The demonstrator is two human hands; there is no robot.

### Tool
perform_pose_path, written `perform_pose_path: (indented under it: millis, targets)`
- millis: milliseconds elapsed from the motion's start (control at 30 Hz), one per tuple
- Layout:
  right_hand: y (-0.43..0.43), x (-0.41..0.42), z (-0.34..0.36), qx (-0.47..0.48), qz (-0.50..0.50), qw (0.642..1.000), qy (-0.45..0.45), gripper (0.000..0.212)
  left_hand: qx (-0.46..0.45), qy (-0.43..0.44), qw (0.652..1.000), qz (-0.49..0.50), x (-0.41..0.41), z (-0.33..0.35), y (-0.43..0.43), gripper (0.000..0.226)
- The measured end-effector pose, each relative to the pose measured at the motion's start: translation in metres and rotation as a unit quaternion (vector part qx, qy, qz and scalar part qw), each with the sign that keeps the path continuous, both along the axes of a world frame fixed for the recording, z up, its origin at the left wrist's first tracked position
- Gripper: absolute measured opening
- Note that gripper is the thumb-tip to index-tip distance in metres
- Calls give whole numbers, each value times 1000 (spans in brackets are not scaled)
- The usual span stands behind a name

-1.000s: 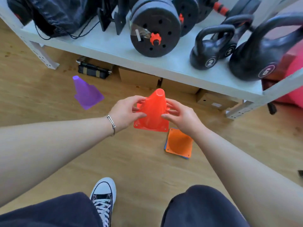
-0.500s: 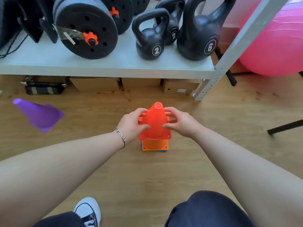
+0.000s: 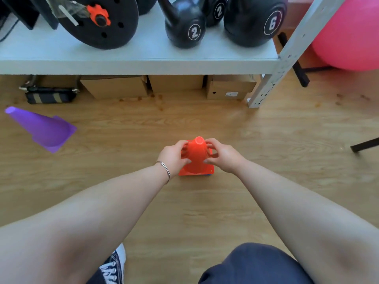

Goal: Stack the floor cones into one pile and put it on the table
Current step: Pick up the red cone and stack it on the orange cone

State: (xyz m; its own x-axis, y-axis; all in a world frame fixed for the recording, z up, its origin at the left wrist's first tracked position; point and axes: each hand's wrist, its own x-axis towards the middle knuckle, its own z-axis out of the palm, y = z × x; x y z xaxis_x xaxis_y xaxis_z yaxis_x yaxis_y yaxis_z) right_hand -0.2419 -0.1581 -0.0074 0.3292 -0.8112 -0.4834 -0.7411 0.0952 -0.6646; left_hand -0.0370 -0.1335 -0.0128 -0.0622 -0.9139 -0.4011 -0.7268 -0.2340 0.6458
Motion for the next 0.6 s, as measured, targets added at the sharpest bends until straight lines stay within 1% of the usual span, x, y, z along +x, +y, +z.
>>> perform_pose_path:
  millis: [133,300,433,600]
  targets:
    - [-9,2,-4,-23,34,998,49,70,4,-18,1000,-3,-3,-4,-6,66]
    - [-12,8,-12,-33,46,994,89,70,9,-35,999,-18,-2,-8,-8,66]
    - [-5,12,-21,-39,29,995,89,68,9,-54,998,-35,0,-13,-9,67]
    - [-7,12,-22,-45,52,992,109,65,17,-50,998,-28,-1,-14,-9,66]
